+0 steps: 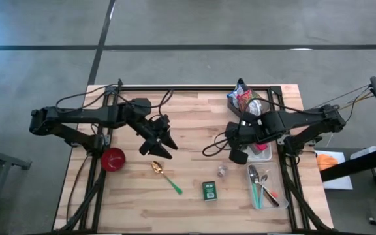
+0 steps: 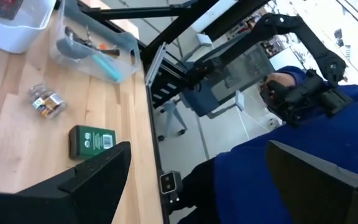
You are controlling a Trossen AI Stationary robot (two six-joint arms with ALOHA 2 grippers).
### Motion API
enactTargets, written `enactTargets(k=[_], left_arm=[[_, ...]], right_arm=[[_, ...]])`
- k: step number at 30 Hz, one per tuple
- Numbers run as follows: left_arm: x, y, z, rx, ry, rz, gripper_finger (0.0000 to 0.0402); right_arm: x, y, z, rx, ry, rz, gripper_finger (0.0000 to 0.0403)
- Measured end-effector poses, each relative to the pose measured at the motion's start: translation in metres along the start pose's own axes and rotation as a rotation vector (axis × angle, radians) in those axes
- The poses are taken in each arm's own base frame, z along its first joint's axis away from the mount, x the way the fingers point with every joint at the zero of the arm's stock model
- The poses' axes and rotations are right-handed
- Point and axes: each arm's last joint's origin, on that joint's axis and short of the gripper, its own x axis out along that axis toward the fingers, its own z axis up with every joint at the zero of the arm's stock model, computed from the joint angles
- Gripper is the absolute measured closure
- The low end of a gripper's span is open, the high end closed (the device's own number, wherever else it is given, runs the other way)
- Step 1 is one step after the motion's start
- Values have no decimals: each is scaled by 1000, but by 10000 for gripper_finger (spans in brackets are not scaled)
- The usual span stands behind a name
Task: Pick & Place Food Item
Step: Put the brown seasoning bottle into the white bin
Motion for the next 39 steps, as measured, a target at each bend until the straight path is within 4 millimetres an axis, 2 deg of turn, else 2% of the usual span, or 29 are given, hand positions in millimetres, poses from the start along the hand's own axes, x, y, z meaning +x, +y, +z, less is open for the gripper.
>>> enactTargets(k=[6, 12, 16, 21, 26, 32, 36, 39], left_arm=[[1, 6, -5, -42, 19, 55, 28], [8, 17, -10, -103, -71, 334, 28], [25, 25, -13, -66, -99, 454, 28], [41, 37, -18, -87, -55, 493, 28], [45, 40, -22, -113, -31, 506, 28], [43, 41, -26, -131, 7, 532, 28], [46, 41, -28, -108, -27, 596, 28], [57, 45, -30, -73, -82, 689, 28]], right_arm=[[1, 1, 0, 17, 10, 21, 295], [6, 6, 2, -38, 1, 91, 224], [17, 10, 3, -115, -21, 102, 185], [43, 17, -3, -256, -3, 192, 148], [73, 23, -13, -384, 8, 295, 128], [104, 22, -25, -514, -7, 293, 126], [123, 19, -31, -498, -30, 293, 126], [133, 16, -35, -442, -28, 292, 126]])
